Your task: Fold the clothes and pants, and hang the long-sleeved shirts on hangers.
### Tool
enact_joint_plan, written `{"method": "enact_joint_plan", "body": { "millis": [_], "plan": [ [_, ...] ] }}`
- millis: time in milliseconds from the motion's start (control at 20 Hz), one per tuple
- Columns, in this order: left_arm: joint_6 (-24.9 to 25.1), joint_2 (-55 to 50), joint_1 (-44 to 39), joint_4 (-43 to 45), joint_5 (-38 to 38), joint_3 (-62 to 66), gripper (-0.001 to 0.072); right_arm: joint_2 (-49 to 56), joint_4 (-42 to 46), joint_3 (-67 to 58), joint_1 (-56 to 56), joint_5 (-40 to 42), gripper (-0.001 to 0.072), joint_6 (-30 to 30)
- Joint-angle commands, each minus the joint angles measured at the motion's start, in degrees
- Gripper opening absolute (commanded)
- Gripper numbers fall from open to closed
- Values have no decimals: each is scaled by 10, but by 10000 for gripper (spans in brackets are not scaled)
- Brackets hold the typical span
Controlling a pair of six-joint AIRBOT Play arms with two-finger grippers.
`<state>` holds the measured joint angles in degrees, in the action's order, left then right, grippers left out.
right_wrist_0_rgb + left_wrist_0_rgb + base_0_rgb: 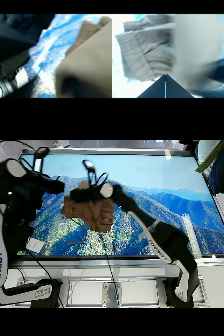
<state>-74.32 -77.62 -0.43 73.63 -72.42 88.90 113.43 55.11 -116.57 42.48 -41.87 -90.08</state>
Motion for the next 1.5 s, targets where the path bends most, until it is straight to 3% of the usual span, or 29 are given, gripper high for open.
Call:
{"method": "enact_joint_plan", "body": {
  "millis": [0, 100, 300, 400, 500, 700, 800, 900, 1300, 1350, 1400, 1450],
  "plan": [
    [18, 15, 32, 1, -29, -3, 26, 11, 9, -1, 40, 21, 570, 45],
    [19, 15, 35, 1, -30, -10, 26, -10, 53, -1, 12, -56, 565, 54],
    [19, 15, 35, 1, -29, -17, 26, -42, 179, 0, -114, -337, 549, 3],
    [19, 15, 35, 1, -29, -18, 26, -43, 185, 20, -185, -403, 552, -12],
    [19, 15, 35, 0, -29, -18, 26, -42, 139, 69, -236, -365, 556, -37],
    [17, 15, 34, -17, -29, -18, 26, -30, -52, 182, -290, -204, 574, -27],
    [17, 15, 34, -23, -29, -18, 26, 3, -124, 189, -296, -202, 703, -12],
    [17, 15, 33, -23, -29, -18, 26, 37, -192, 189, -289, -201, 703, 14],
    [17, 15, 33, -23, -29, -18, 26, 78, -264, 176, -204, -158, 685, 28],
    [17, 15, 33, -23, -29, -18, 26, 78, -264, 165, -196, -165, 598, 28],
    [17, 15, 33, -23, -29, -18, 26, 78, -264, 153, -192, -174, 398, 28],
    [17, 15, 33, -23, -30, -18, 26, 78, -263, 137, -192, -189, 119, 28]
  ]
}}
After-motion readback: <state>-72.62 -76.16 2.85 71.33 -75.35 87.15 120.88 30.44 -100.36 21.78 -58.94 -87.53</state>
